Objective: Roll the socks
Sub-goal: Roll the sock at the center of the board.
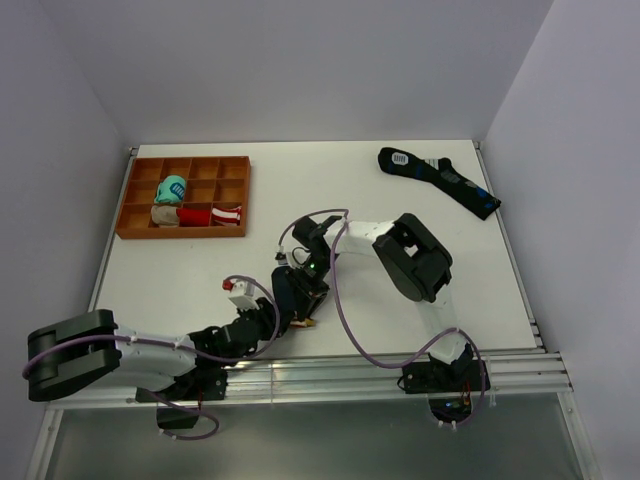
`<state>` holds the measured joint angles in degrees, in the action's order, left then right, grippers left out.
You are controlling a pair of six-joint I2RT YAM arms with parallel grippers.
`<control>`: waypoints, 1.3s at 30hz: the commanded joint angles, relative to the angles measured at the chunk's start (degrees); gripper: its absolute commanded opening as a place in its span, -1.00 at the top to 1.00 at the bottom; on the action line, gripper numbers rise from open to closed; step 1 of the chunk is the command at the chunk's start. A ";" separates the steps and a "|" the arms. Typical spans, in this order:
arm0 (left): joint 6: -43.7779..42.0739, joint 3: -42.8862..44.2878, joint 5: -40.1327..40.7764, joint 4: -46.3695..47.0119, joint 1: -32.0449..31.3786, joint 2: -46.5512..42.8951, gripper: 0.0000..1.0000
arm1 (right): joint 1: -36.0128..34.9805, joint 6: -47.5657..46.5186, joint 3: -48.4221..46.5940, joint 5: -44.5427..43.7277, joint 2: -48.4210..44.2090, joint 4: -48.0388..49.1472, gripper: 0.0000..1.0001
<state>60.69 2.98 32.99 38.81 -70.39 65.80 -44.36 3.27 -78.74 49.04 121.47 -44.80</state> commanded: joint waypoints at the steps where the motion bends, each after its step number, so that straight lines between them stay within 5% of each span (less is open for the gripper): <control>1: 4.18 -9.40 1.90 -3.39 -0.98 -0.76 0.25 | 0.06 -1.51 -1.94 -2.89 1.40 0.68 0.43; 17: 7.86 -7.38 3.57 -4.18 -4.31 5.92 0.24 | 1.29 -1.77 -2.91 -1.93 0.96 0.32 0.43; 23: 11.47 -7.20 3.13 -8.30 -4.67 4.17 0.50 | 1.38 -0.55 -0.72 -1.66 -0.26 4.09 0.43; 29: 14.72 -3.78 0.23 -16.82 -4.67 1.44 0.99 | 1.38 0.95 2.36 -1.58 -1.41 9.89 0.41; 39: 22.01 -3.42 -5.13 -22.02 -4.49 3.02 0.99 | 1.38 4.46 7.81 -5.96 -8.17 20.79 0.23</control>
<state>80.12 3.95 36.38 28.97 -74.08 66.78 -43.24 6.83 -72.03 48.10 116.55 -32.34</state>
